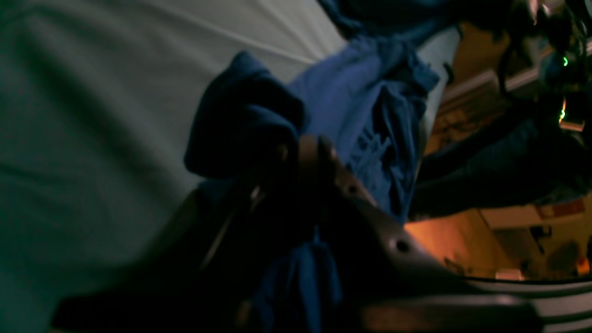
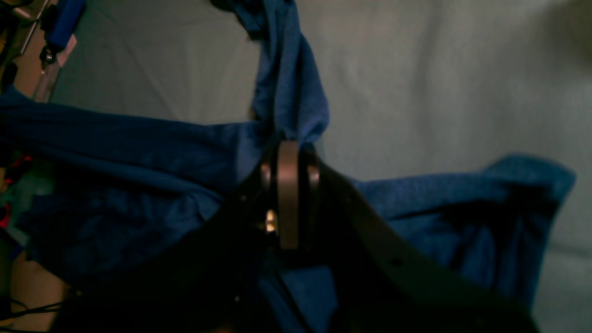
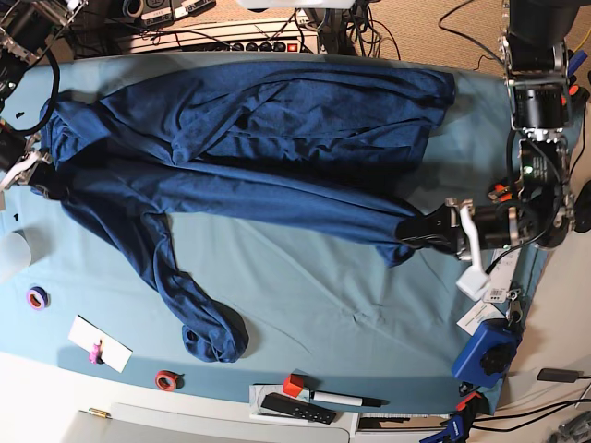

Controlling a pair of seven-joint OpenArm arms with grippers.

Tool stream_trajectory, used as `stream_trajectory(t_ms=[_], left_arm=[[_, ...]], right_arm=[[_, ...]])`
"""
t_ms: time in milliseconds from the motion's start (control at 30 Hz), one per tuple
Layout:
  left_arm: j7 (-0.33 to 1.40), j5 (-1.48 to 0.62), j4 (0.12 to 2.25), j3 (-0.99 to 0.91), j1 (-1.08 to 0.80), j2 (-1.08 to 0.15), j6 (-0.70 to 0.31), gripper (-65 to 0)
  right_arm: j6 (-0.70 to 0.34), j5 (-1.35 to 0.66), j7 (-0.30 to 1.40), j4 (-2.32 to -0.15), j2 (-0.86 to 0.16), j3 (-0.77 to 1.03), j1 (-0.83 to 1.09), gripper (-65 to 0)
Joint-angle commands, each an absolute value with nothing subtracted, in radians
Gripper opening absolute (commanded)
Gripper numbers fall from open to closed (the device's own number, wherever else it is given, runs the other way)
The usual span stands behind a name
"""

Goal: Layout the t-shirt on the table in an organized manner, then fold the t-shirt properly
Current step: 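Drag the held fabric with the left gripper to fold the t-shirt lengthwise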

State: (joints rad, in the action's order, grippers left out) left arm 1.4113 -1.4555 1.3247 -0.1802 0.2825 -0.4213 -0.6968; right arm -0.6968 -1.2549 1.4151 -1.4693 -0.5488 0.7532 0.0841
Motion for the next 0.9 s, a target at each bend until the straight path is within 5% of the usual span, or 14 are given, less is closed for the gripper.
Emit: stream_trajectory(t_ms=[0,833,867], left_arm=[[1.396,-1.484,1.340,-0.197,0.292,-0.432,-0.698,-65.0],[1.396,-1.484,1.340,-0.202,0.147,-0.432,-0.698,-65.0],[1.396,-1.484,1.340,-0.202,0.147,-0.432,-0.698,-60.8]], right_arm=[[-0.698,-1.260,1.396,-1.486,-0.579,0.761,0.088,-65.0],[-0.698,-0.724,1.202,-1.483,-0.553,0.761,0.133,-65.0],[-0.698,-0.706,1.204,-1.481,-0.542,0.760,0.133,-65.0]])
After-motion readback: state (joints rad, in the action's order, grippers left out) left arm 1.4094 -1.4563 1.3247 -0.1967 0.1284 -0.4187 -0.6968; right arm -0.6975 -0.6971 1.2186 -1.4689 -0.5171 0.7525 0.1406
